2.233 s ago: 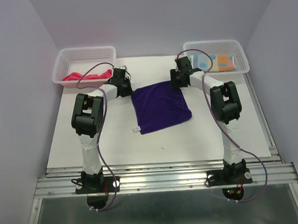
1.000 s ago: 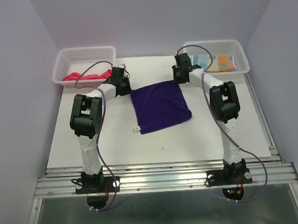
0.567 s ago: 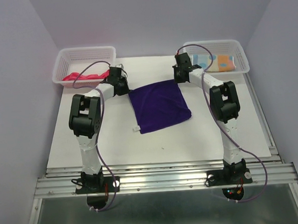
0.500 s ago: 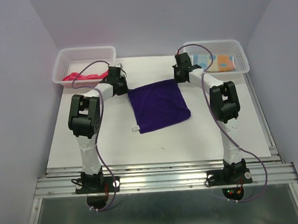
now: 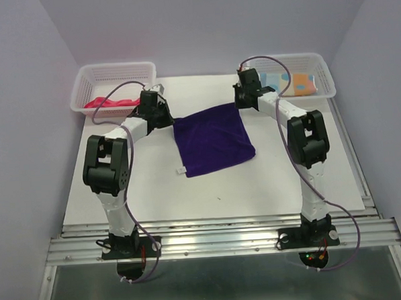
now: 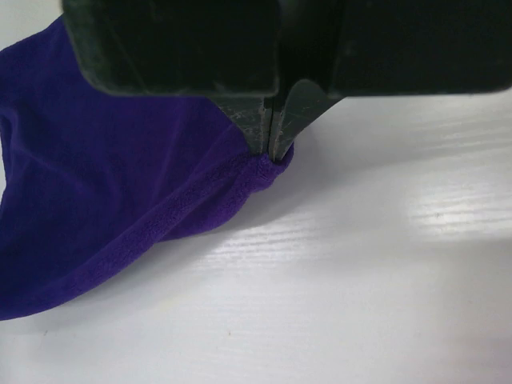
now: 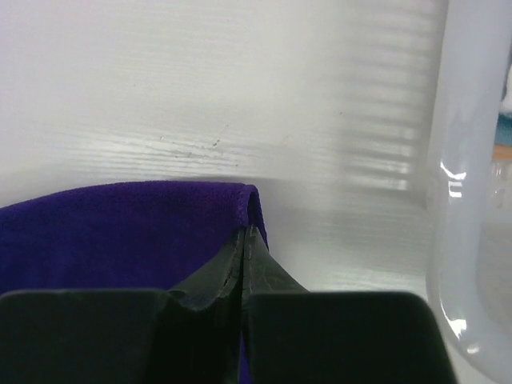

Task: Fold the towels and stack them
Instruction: Fold the towel

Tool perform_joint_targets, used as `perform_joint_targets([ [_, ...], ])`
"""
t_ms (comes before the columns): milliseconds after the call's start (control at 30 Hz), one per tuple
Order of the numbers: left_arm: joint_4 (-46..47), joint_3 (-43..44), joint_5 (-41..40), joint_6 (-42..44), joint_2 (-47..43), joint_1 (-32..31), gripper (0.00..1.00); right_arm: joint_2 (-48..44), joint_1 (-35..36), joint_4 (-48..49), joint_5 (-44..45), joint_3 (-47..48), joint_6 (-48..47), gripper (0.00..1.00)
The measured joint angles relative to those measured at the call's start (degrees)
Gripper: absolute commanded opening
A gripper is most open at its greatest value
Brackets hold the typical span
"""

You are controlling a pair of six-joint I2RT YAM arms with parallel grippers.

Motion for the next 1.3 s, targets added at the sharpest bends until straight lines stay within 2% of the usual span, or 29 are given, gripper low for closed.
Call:
perform_joint_targets([
  [200,2.4,-5.81,1.4,-0.55,-2.36,0.0,0.0,-5.14,0.0,2.73,-0.61,-6.6,0.31,0.01],
  [500,5.75,-15.82,2.49,-2.49,-10.51,-0.5,0.0,-12.39,-0.02,5.62,-2.71,-17.79,1.46,0.01],
  [700,9.14,-22.93,2.56,-5.25,-16.28,-3.02,0.0,-21.38,-0.02,7.65,-3.87,-26.6,2.56,0.01],
  [933,10.1,-30.34,1.2,-8.59,-23.39,-9.11,0.0,-29.03,-0.02,8.83,-4.15,-34.91,4.13,0.01],
  [1300,9.94,-38.95,-2.89,-12.79,-33.99,-9.86,0.0,-39.12,-0.02,8.66,-4.72,-45.55,5.9,0.01],
])
